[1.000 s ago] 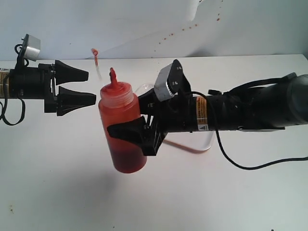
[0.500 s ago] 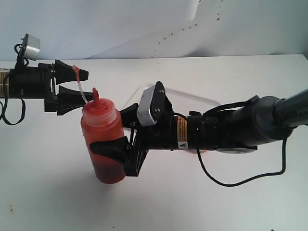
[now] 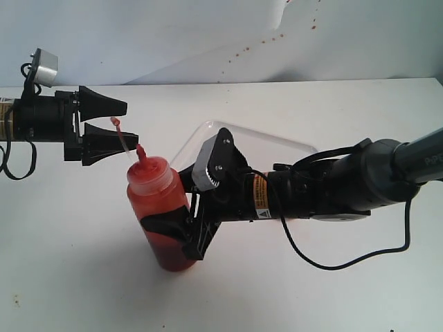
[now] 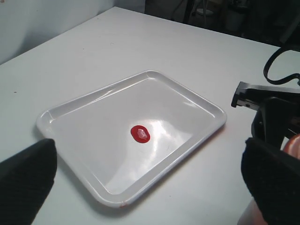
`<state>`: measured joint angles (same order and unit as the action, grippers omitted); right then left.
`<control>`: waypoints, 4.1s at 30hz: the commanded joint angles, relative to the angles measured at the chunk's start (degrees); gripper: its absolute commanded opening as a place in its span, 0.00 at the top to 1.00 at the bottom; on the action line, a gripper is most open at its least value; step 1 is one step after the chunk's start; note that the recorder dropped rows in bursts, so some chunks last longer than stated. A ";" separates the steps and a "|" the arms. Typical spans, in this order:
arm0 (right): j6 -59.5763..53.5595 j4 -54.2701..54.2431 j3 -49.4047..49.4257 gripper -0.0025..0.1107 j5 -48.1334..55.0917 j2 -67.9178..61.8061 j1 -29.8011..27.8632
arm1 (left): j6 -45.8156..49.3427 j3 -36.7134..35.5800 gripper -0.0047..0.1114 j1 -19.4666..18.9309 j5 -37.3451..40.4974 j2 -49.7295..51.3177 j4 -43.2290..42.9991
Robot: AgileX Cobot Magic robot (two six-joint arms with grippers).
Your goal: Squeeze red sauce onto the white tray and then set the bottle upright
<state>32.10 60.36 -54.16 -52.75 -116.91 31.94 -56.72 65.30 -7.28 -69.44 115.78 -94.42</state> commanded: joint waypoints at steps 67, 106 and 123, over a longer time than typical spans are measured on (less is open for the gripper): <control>2.63 -2.10 0.08 0.16 -12.62 10.78 0.11 | -7.24 0.20 0.06 0.58 -0.52 2.86 -1.71; -132.10 -146.76 0.08 0.98 9.32 68.48 -0.09 | -6.28 0.20 0.06 0.58 -0.52 6.03 -2.93; -154.83 -160.31 12.65 0.98 6.40 88.10 0.07 | -12.12 0.20 0.06 0.58 -0.52 3.01 -1.66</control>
<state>-121.58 -99.59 -45.06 -46.06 -30.10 31.94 -68.04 65.30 -7.06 -69.54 119.29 -96.58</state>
